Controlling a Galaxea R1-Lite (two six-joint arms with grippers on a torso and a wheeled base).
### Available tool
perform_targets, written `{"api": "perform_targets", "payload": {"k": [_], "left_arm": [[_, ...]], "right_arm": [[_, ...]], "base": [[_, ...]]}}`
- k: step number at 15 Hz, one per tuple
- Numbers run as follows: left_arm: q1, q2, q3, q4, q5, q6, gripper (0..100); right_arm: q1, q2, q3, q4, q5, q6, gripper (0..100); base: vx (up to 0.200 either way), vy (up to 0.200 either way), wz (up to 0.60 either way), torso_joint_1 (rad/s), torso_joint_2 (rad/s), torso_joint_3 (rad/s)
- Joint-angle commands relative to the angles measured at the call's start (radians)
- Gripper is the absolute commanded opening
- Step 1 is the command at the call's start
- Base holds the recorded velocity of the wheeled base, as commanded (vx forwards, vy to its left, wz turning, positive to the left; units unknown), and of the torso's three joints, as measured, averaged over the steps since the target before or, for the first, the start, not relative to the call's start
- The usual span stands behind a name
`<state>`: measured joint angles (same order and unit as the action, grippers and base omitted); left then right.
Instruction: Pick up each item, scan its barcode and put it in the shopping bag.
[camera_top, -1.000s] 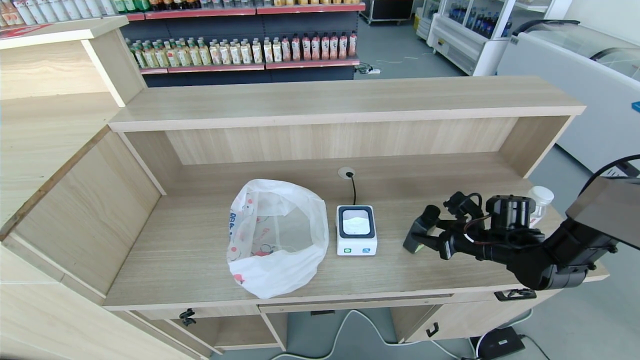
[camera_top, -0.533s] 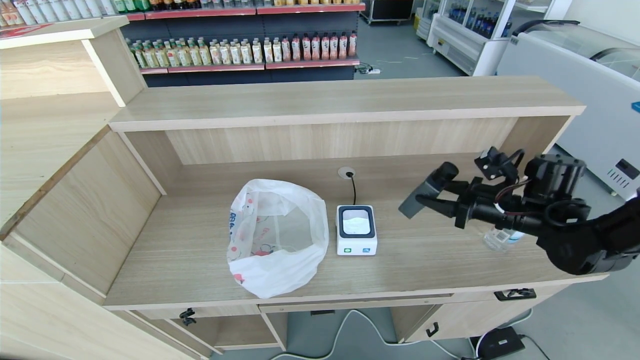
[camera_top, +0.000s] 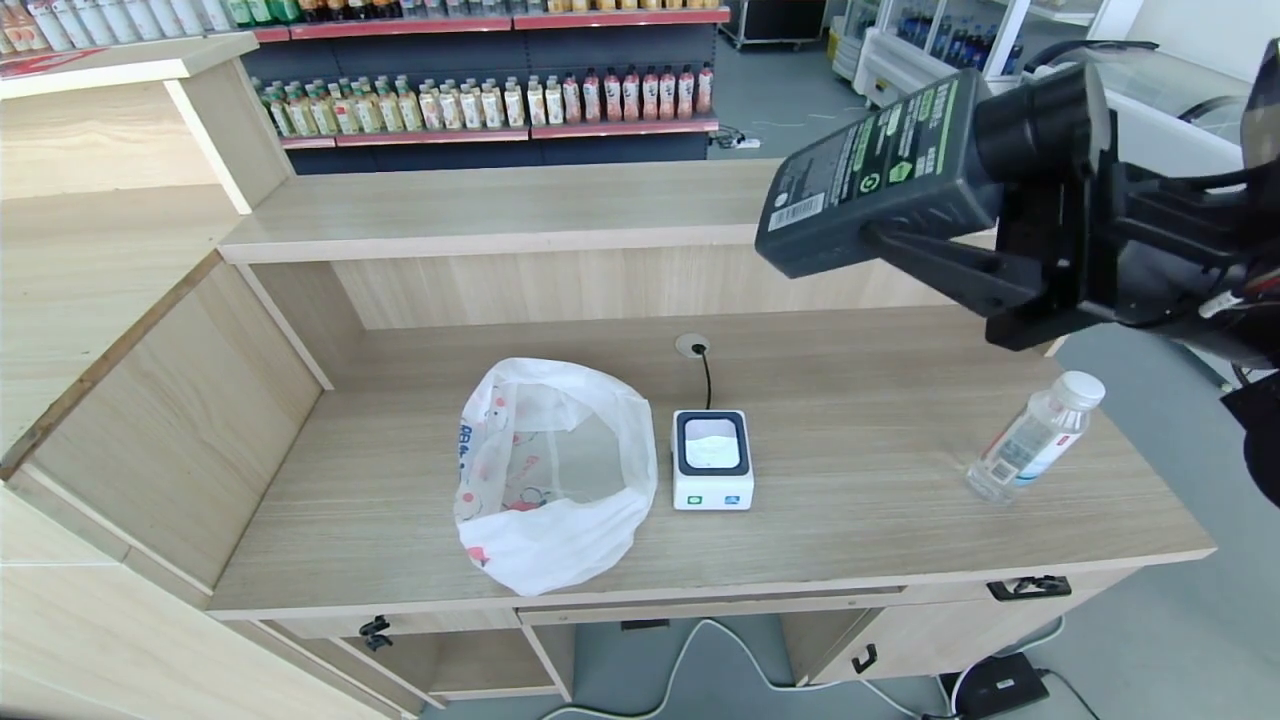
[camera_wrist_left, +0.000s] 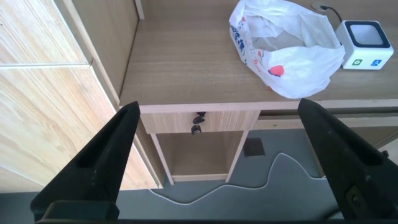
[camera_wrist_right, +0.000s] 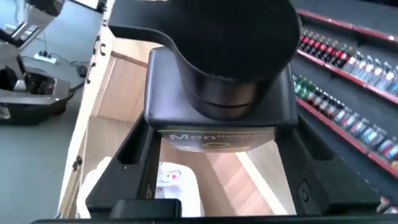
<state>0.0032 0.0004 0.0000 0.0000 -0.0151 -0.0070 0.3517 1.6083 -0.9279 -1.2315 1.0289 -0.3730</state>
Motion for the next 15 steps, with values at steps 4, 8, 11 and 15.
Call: {"api": "perform_targets", "payload": {"k": [4, 8, 11, 15], "left_arm": [[0.0, 0.0, 0.0, 0.0, 0.001, 0.001, 100], [0.0, 0.0, 0.0, 0.0, 0.001, -0.001, 100], [0.0, 0.0, 0.0, 0.0, 0.001, 0.001, 100], [0.0, 0.0, 0.0, 0.0, 0.001, -0.001, 100]], "right_arm": [[0.204, 0.061, -0.043, -0.01, 0.036, -0.207, 0], [0.354, 0.104, -0.101, -0.016, 0.036, -0.218, 0], [0.426, 0.099, -0.068, -0.025, 0.04, -0.28, 0], [0.429, 0.071, 0.012, -0.025, 0.04, -0.311, 0]], "base": [[0.0, 0.0, 0.0, 0.0, 0.0, 0.0], [0.0, 0.0, 0.0, 0.0, 0.0, 0.0], [0.0, 0.0, 0.0, 0.0, 0.0, 0.0], [0.0, 0.0, 0.0, 0.0, 0.0, 0.0]]}}
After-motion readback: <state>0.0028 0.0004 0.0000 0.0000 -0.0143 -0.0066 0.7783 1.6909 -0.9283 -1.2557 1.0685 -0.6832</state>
